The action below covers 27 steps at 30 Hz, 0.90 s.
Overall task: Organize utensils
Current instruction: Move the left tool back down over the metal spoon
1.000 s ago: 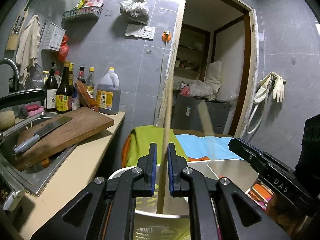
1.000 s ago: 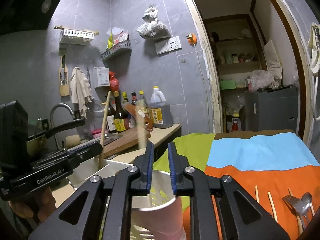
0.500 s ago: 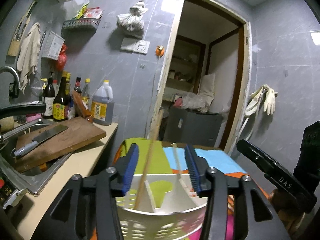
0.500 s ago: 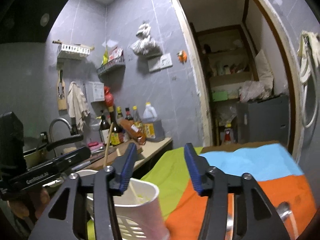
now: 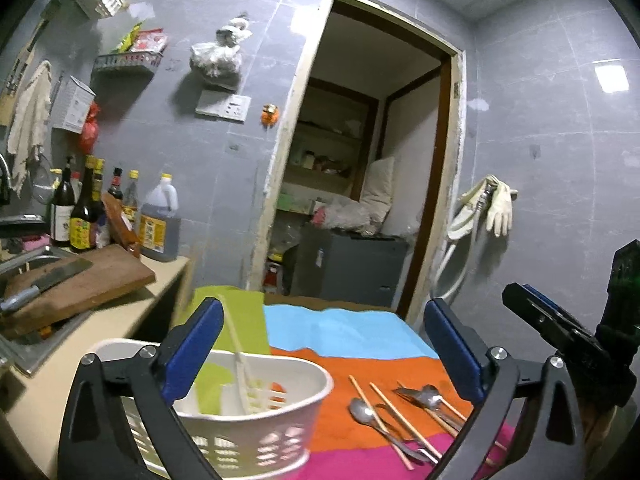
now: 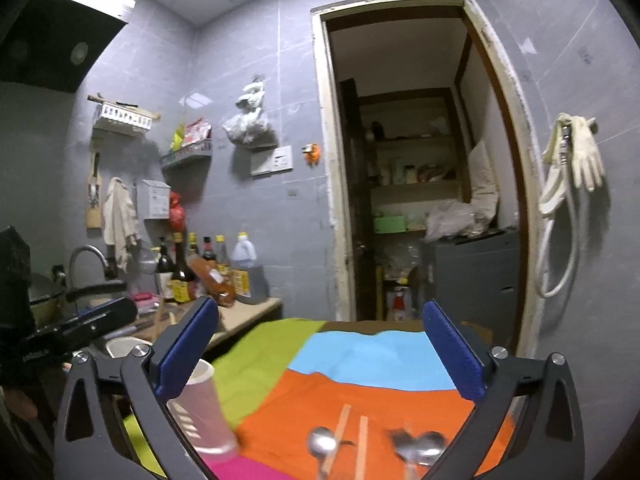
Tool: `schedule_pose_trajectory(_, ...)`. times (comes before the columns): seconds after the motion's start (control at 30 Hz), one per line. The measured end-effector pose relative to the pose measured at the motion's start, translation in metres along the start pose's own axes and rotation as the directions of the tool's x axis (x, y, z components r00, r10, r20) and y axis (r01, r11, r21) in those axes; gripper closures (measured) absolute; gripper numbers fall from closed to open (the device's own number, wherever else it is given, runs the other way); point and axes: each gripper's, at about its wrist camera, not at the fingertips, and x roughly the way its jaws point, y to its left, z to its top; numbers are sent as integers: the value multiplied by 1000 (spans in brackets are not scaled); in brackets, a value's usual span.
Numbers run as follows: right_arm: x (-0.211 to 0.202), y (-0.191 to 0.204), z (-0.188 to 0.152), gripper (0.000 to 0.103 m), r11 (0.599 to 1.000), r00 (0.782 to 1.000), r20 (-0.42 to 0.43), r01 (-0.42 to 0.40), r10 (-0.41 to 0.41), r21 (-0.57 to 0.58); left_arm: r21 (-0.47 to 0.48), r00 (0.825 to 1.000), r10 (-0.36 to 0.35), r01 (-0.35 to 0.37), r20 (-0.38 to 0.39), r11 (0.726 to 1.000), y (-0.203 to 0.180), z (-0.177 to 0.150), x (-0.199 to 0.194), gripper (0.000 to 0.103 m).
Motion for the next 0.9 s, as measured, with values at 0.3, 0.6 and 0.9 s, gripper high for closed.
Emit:
schedule_pose_trajectory(0.3,-12,-46,-20,0,997,993,-89,80,-82,-20,63,991,-42,51,-124,997,-48,-24,29,4)
schedule_pose_trajectory(0.6,-5,-81,-45,0,990,967,-218,140,-135,12,117,968,-24,55,-248,992,-80,-59,65,4)
schedule_pose_trajectory(0.9,17,-98,-71,18,984,911,-384,174,-149,31,94,924,20,17,-381,995,-78,-86,95,6)
